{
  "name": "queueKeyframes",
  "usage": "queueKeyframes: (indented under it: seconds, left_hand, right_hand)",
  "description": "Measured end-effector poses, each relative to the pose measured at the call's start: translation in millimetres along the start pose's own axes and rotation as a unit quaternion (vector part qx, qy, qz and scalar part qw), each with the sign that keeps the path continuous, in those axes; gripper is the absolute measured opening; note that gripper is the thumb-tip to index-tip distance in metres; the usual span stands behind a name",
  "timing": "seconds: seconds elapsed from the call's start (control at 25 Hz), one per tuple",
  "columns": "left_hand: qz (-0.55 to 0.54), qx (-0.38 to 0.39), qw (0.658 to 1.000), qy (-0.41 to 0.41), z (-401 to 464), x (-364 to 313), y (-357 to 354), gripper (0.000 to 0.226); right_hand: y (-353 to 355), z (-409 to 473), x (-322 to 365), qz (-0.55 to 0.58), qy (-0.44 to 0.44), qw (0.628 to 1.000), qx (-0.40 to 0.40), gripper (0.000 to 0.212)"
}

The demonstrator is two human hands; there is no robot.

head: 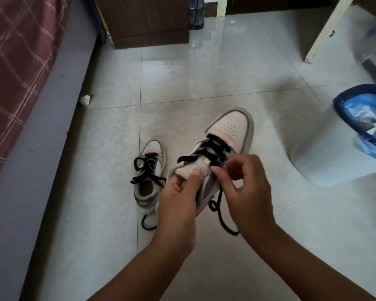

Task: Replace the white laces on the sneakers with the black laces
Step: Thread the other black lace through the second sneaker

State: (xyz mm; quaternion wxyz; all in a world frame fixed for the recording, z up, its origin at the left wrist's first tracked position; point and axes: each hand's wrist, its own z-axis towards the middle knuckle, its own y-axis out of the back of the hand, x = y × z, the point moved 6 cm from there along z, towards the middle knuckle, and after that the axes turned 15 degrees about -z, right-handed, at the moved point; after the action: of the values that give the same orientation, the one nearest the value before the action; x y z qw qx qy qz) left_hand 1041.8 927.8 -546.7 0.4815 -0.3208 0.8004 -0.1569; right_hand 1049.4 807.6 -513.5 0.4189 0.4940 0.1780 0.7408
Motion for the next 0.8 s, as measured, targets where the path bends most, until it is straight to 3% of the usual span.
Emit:
queueKeyframes:
  seconds: [0.28, 0.36, 0.56, 0.68, 0.8]
  left_hand:
    - [-0.119, -0.054, 0.989, 0.061, 2, -4, 0, 0.017]
    - [-0.113, -0.057, 0.99, 0.054, 2, -5, 3, 0.017]
    - [-0.037, -0.02, 0.999, -0.033, -3, -10, 0, 0.02]
    - [-0.02, 0.008, 0.997, -0.08, -7, -13, -6, 0.022]
    - [0.012, 0.024, 0.993, -0.115, -10, -15, -6, 0.021]
  right_hand:
    - [-6, -14, 14, -0.165, 0.207, 0.962, -0.066, 0.045]
    - [-2, -12, 13, -0.146, 0.188, 0.97, -0.056, 0.037]
    - [25, 18, 8, 0.078, 0.036, 0.995, -0.041, 0.014]
    - [21, 25, 17, 0.054, 0.055, 0.996, 0.038, 0.019]
    - [13, 24, 13, 0.034, 0.01, 0.991, 0.132, 0.018]
